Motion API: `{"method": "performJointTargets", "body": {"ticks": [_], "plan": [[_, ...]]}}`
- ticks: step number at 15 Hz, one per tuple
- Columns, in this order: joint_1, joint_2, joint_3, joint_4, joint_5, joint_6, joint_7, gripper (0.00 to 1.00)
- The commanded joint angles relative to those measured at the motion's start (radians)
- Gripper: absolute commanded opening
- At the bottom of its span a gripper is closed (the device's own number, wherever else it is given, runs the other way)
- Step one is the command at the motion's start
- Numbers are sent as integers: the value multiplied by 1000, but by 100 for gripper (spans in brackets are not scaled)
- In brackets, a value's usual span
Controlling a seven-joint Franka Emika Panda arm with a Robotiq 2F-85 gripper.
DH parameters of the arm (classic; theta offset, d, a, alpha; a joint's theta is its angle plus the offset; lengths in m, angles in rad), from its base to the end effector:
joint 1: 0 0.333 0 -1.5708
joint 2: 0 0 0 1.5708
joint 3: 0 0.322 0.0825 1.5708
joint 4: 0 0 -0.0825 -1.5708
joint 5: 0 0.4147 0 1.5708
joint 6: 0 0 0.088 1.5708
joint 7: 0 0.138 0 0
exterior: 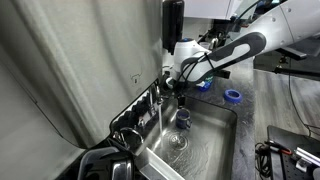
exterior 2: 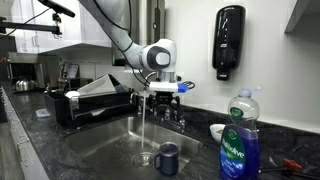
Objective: Put the blue cup under the tap in the sink and fill it with water
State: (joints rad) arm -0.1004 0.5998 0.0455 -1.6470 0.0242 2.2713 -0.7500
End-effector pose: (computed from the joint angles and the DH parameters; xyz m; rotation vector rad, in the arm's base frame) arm 0.7152 -0.0410 0.2217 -2.9364 -1.0246 -0.0627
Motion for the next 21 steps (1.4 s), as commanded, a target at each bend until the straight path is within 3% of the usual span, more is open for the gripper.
{"method": "performJointTargets", "body": {"ticks": [1, 12, 21], "plan": [[-13, 1, 15, 2, -11, -2, 7, 100], [-11, 22, 19, -8, -29, 130, -9, 100], [1, 25, -6, -32, -125, 228, 10, 100]]}}
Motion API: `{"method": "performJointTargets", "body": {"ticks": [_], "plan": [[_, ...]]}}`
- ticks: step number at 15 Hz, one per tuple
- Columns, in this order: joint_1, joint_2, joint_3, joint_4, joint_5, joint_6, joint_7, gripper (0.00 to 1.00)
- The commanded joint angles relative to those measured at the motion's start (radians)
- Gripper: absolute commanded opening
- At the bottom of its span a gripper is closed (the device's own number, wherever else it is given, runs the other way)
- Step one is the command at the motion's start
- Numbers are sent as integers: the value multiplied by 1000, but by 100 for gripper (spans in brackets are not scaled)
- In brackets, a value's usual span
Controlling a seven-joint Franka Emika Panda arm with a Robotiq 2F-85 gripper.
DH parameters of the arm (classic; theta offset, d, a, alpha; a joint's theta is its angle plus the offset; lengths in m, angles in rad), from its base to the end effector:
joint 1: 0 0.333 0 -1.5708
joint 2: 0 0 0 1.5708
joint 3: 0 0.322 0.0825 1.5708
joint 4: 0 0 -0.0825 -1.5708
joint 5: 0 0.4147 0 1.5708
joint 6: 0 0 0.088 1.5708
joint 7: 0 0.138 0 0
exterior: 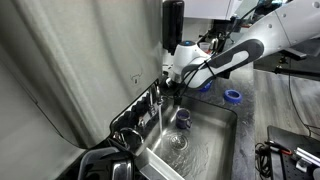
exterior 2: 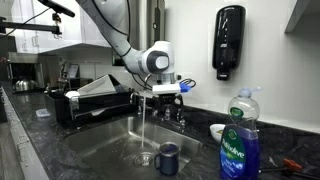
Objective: Put the blue cup under the tap in the sink and fill it with water
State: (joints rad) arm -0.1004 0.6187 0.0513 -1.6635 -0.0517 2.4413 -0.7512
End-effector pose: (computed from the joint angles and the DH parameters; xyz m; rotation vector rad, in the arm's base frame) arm 0.7297 -0.0405 0.2174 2.8641 1.0896 0.2220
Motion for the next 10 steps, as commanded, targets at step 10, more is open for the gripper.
{"method": "performJointTargets", "body": {"ticks": [10], "plan": [[2, 5, -30, -34, -144, 115, 20, 100]]}}
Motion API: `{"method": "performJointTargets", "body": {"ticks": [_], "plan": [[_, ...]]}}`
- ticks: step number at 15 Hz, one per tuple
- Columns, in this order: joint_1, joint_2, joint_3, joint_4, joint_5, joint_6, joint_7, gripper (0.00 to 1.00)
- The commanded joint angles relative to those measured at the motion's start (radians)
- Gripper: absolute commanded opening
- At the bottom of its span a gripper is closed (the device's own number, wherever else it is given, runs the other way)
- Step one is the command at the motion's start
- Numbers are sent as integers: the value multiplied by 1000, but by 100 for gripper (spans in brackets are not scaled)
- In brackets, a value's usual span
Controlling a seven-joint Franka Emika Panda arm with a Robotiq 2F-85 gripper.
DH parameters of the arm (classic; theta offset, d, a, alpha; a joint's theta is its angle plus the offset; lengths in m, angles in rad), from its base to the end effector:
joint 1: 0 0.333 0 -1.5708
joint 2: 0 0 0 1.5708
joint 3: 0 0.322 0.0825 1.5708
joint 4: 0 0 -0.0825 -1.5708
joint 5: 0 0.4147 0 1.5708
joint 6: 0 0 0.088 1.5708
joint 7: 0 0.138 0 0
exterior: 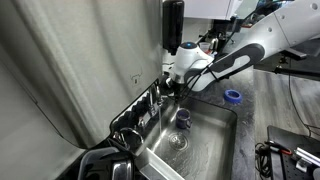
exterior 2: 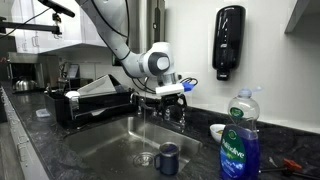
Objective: Put the blue cup under the tap in the sink and fill it with water
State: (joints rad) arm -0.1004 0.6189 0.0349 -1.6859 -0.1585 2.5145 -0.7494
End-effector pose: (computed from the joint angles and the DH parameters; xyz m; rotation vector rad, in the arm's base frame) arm 0.7303 -0.0518 0.2145 2.7386 1.1480 0.2367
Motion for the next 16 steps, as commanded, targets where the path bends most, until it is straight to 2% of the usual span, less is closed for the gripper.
{"method": "performJointTargets", "body": {"ticks": [1, 16], "plan": [[2, 5, -15, -12, -43, 43, 18, 100], [-2, 26, -35, 4, -106, 66, 10, 100]]}}
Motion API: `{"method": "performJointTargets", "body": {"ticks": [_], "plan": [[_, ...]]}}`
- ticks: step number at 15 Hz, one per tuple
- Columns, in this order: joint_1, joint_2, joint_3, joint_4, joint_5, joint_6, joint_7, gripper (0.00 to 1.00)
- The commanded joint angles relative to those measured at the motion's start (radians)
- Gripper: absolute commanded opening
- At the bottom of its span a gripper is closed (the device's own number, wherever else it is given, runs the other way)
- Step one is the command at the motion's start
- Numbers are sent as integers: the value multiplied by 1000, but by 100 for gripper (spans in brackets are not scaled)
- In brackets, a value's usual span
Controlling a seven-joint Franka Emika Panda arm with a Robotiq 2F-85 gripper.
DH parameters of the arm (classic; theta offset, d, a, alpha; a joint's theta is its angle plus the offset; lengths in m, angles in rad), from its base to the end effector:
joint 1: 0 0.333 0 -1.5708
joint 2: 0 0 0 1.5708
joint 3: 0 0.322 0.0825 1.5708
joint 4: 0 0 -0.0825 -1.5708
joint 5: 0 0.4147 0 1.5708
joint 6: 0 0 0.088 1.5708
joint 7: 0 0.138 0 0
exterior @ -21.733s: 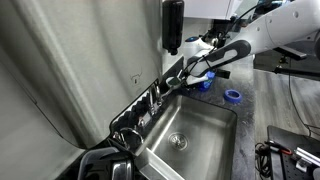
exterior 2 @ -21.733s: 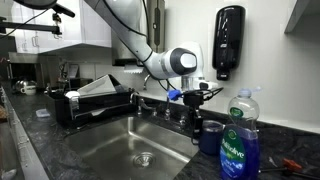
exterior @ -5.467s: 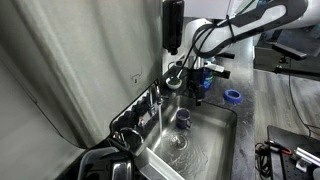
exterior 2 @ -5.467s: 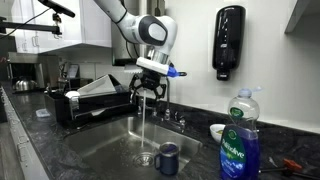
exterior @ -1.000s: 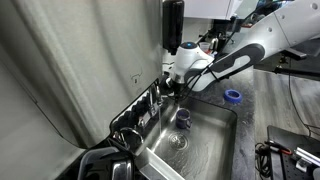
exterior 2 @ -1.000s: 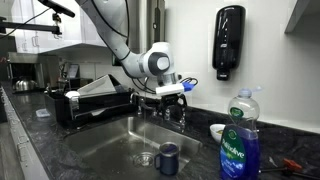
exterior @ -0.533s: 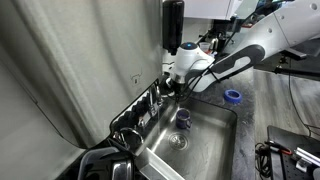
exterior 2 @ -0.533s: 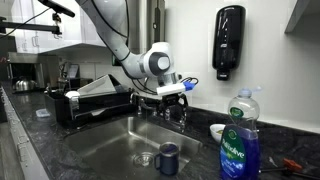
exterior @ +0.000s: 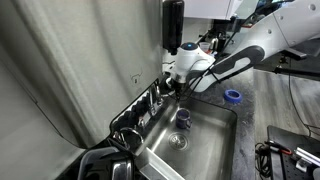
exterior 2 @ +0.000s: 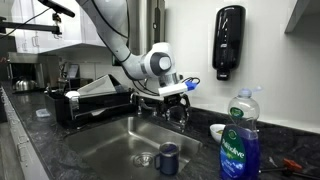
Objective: Put the blue cup under the tap in the sink and fill it with water
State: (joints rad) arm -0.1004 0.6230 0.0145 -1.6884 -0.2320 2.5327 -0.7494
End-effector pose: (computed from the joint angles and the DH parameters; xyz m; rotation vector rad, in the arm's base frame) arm 0.7300 -0.0654 0.2123 2.6618 1.1818 0.2092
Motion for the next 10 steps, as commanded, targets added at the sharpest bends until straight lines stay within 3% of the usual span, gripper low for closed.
{"method": "performJointTargets", "body": {"ticks": [1, 10], "plan": [[-2, 26, -16, 9, -36, 55, 10, 100], [3, 54, -41, 23, -86, 110, 17, 100]]}}
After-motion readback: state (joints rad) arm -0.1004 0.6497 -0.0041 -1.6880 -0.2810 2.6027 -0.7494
